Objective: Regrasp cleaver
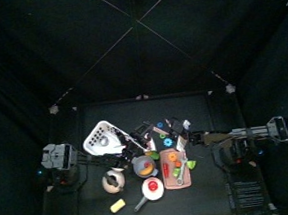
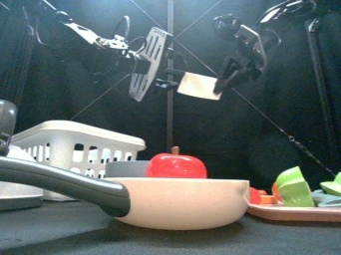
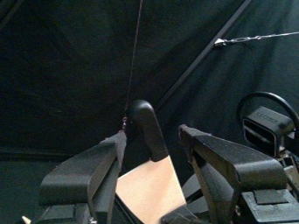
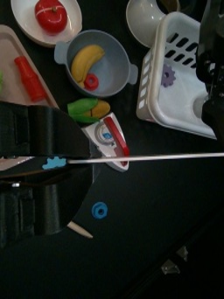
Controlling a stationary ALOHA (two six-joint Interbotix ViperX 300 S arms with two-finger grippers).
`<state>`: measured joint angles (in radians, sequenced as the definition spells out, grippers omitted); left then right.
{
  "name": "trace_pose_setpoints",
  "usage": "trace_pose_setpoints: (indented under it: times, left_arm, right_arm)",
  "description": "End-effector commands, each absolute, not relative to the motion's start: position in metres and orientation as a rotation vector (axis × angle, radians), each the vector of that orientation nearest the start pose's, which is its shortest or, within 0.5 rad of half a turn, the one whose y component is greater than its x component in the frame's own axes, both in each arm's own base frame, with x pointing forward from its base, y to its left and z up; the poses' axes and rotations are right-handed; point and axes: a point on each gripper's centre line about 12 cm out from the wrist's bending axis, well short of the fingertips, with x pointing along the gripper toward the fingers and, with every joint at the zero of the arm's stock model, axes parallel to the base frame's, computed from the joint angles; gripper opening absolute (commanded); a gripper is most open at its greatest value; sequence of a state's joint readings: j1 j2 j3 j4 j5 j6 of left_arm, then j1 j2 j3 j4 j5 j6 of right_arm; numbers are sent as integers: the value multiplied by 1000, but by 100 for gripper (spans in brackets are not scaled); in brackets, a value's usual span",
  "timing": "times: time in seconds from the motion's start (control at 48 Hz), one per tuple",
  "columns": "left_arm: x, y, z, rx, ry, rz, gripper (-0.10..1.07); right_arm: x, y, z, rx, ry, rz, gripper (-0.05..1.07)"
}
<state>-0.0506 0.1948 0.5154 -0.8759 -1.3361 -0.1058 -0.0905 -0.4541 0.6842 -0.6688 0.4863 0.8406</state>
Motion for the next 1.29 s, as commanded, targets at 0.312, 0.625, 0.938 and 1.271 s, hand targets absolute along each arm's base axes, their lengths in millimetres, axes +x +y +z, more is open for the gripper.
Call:
trace_pose_setpoints:
  times: [0.312, 0.625, 0.938, 1.271]
  left_arm:
    - [405, 61, 283, -512, -320, 420, 88]
    - [389, 42, 280, -245, 106, 166, 88]
    - [354, 19, 272, 37, 171, 23, 88]
    - [321, 2, 272, 94, 99, -44, 88]
  right_arm:
    - [291, -52, 278, 243, 598, -418, 38]
    - [290, -36, 275, 268, 597, -360, 38]
    - [292, -2, 266, 219, 618, -235, 38]
    - [300, 26, 256, 192, 642, -138, 38]
